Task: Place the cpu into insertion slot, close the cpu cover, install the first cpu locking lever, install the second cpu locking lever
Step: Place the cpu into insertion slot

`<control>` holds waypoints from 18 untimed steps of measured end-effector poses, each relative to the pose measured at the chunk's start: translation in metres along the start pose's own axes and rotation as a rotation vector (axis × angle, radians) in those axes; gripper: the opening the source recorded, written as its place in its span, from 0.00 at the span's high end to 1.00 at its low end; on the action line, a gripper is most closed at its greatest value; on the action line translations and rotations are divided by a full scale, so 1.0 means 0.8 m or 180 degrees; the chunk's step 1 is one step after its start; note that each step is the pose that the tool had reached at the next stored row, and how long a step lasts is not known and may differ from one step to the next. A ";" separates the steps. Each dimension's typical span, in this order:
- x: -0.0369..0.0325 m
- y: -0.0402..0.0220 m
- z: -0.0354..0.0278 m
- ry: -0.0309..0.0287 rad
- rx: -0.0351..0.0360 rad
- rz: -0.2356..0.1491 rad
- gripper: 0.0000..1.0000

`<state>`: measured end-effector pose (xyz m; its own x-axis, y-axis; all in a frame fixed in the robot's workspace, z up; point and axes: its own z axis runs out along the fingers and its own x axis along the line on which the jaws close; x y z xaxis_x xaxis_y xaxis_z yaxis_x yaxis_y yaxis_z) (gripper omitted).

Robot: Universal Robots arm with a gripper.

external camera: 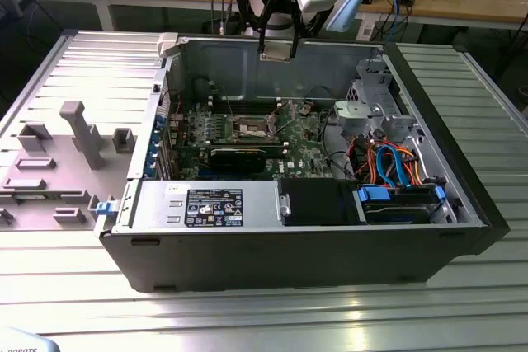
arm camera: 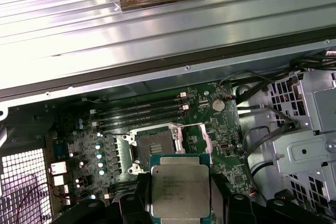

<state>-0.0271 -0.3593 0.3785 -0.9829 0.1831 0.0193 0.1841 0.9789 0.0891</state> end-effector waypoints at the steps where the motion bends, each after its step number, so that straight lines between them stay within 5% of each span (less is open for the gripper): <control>1: 0.0000 0.0000 0.0000 0.0000 0.0000 0.0000 0.45; 18: 0.0004 -0.0003 0.0015 -0.0018 0.0007 0.0180 0.45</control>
<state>-0.0274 -0.3594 0.3772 -0.9710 0.2385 0.0186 0.2392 0.9672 0.0858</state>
